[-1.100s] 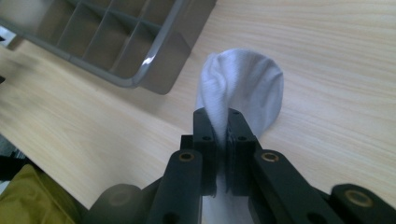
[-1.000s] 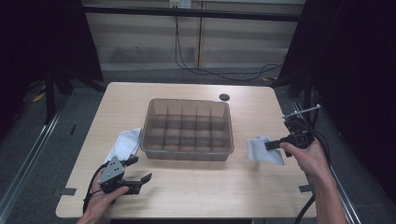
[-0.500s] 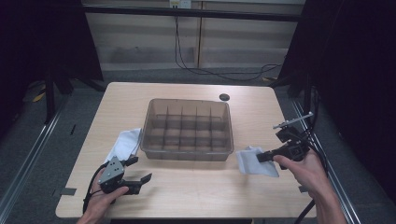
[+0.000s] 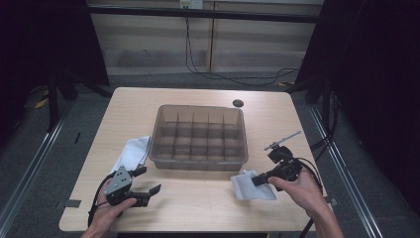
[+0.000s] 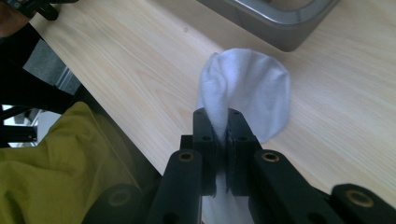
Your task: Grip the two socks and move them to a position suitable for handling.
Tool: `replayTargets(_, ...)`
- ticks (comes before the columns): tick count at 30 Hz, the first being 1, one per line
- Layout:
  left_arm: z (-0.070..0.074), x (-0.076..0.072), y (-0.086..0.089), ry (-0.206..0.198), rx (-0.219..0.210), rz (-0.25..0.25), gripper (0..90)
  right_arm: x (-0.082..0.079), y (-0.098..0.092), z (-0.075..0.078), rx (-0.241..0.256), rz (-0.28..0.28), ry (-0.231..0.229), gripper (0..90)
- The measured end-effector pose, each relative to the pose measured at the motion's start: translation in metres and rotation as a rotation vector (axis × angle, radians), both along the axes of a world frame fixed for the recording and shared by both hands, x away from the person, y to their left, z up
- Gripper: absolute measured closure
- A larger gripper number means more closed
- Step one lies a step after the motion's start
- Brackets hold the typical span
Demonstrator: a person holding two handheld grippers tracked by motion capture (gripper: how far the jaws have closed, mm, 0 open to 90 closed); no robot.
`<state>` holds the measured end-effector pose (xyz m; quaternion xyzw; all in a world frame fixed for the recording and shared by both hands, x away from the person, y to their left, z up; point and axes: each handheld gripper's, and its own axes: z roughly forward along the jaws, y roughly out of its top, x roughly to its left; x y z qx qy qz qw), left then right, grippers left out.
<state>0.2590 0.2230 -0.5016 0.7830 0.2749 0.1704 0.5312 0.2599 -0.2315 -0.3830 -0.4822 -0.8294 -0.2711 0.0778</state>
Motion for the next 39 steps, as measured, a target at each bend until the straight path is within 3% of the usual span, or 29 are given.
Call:
replayTargets(13, 0.000, 0.000, 0.000, 0.005, 0.004, 0.000, 18.2, 0.009, 0.034, -0.047, 0.021, 0.050, 0.039, 84.3)
replayTargets(17, 0.000, 0.000, 0.000, 0.009, 0.004, -0.002, 18.2, 0.011, 0.044, -0.066, 0.004, 0.055, 0.043, 83.8)
replayTargets(27, 0.000, 0.000, 0.000, 0.009, 0.006, 0.000, 18.2, 0.007, 0.059, -0.095, -0.050, 0.054, 0.022, 81.5)
replayTargets(28, 0.000, 0.000, 0.000, 0.010, 0.007, 0.000, 18.2, 0.007, 0.058, -0.097, -0.025, 0.052, 0.022, 80.6)
replayTargets(33, 0.000, 0.000, 0.000, 0.015, 0.006, 0.000, 18.2, 0.001, 0.058, -0.091, 0.000, 0.059, 0.001, 71.6)
replayTargets(39, 0.000, 0.000, 0.000, 0.019, 0.008, 0.002, 18.2, -0.003, 0.052, -0.071, 0.022, 0.033, -0.059, 57.3)
